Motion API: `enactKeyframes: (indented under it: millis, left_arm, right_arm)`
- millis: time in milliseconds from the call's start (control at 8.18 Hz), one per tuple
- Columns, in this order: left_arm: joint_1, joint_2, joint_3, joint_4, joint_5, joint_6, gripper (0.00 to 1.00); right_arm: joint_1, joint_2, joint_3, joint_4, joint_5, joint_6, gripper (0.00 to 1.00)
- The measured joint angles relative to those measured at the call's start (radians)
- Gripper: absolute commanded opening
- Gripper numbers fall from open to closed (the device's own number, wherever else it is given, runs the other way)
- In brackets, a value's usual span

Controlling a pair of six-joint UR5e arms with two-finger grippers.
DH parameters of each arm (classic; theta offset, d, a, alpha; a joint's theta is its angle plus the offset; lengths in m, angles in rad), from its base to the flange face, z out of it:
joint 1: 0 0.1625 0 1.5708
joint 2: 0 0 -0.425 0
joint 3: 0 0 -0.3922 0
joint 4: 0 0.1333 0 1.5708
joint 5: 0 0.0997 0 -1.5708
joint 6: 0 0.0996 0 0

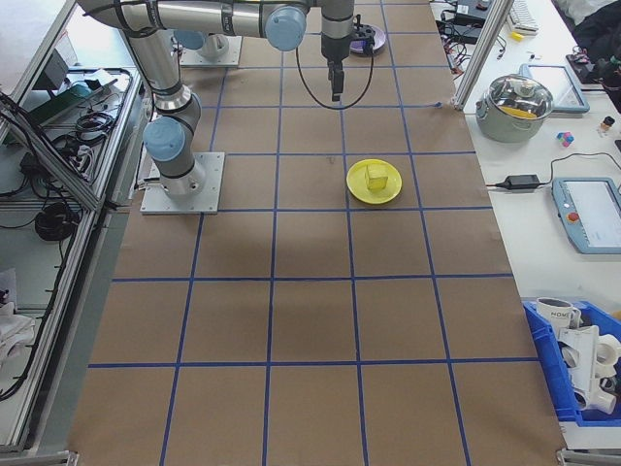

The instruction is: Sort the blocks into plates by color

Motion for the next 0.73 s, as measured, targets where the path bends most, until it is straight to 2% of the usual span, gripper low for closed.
enactKeyframes:
  millis: [733]
  left_arm:
    - [0.087, -0.008, -0.002, 0.005, -0.051, 0.014, 1.0]
  right_arm:
    - [-0.001, 0.001, -0.001, -0.002, -0.003, -0.004, 1.0]
